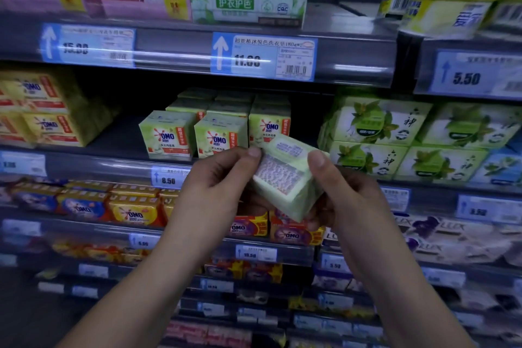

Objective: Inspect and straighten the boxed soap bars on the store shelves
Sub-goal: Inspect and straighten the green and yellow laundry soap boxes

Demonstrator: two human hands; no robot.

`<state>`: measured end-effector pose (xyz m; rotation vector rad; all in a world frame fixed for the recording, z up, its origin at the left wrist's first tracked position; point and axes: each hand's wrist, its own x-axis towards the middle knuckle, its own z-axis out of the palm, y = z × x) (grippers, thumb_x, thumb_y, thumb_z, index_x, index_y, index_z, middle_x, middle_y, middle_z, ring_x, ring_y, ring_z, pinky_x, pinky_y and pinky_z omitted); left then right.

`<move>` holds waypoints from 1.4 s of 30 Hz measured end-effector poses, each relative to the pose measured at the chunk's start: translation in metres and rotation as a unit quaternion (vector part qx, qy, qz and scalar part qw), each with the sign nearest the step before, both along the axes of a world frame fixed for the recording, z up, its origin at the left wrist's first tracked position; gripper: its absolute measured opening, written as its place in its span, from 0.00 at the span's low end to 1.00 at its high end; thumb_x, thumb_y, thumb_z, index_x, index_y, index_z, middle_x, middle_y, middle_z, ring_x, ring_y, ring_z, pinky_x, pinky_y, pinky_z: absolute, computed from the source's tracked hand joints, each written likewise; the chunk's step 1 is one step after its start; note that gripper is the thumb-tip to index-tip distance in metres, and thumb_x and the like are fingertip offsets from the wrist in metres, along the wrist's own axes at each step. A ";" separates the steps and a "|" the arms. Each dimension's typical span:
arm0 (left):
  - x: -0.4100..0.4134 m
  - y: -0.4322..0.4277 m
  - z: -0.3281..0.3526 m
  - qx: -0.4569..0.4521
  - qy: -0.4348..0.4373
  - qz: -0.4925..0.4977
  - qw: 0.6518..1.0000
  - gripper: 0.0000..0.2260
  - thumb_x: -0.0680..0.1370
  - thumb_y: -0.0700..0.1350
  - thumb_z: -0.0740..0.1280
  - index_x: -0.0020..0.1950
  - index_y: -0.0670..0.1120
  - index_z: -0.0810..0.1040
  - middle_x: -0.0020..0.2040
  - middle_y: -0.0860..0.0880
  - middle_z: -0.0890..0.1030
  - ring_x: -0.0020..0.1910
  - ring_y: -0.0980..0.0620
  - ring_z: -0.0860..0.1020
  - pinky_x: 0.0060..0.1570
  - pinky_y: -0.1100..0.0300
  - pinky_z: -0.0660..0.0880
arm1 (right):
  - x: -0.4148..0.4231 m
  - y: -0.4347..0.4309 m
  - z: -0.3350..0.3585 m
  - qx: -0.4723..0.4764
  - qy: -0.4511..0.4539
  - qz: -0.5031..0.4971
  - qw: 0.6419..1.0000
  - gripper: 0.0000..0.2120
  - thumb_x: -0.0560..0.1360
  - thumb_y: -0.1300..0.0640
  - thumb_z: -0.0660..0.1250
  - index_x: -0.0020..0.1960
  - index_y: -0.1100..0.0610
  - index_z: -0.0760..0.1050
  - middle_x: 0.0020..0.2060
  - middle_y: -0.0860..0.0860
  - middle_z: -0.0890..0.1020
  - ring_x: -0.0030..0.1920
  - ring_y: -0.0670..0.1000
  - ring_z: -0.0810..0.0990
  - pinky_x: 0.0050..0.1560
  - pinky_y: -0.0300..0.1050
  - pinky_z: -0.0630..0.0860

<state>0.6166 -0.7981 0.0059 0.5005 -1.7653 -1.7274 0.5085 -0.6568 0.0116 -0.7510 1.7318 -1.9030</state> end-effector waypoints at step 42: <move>-0.007 -0.030 -0.005 0.003 0.018 -0.059 0.998 0.25 0.66 0.51 0.81 0.62 0.54 0.82 0.45 0.46 0.88 0.52 0.42 0.87 0.53 0.51 0.85 | -0.024 -0.014 -0.012 -0.136 0.023 -0.038 0.990 0.21 0.68 0.52 0.75 0.57 0.58 0.79 0.52 0.52 0.89 0.54 0.53 0.88 0.48 0.45 0.85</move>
